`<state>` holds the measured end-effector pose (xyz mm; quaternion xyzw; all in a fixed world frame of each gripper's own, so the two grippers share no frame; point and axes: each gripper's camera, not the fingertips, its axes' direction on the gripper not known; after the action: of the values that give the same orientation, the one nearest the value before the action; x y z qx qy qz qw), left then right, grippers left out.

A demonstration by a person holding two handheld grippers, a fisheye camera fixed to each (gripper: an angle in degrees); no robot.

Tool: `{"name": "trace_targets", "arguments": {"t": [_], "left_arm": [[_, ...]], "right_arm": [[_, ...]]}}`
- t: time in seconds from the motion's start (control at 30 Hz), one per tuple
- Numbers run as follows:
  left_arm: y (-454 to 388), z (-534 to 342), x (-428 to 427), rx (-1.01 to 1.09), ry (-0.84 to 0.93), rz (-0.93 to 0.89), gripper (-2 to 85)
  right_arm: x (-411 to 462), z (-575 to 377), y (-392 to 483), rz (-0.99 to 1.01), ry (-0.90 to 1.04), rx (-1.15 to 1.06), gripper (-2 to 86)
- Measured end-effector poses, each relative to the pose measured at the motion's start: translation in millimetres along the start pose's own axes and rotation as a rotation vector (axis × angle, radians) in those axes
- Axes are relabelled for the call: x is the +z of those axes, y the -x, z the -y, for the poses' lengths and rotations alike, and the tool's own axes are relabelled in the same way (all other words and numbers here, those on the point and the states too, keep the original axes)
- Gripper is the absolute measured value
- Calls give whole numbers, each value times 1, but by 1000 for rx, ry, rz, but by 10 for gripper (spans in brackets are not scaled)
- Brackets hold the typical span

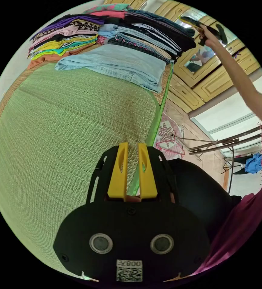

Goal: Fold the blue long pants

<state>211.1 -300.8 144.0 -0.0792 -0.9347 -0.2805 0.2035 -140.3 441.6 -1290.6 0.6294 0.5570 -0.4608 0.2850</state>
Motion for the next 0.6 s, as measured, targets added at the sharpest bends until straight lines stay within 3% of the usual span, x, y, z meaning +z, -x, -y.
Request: {"name": "trace_targets", "arguments": {"t": [0.2, 0.37, 0.6], "left_arm": [[-27, -43, 26, 18, -41, 99, 65], [-35, -82, 54, 16, -45, 133, 65], [-18, -139, 93, -53, -63, 96, 21]], "right_arm": [[127, 92, -22, -131, 164, -73, 92], [209, 107, -45, -247, 263, -77, 85], [230, 120, -131, -96, 244, 114, 52]]}}
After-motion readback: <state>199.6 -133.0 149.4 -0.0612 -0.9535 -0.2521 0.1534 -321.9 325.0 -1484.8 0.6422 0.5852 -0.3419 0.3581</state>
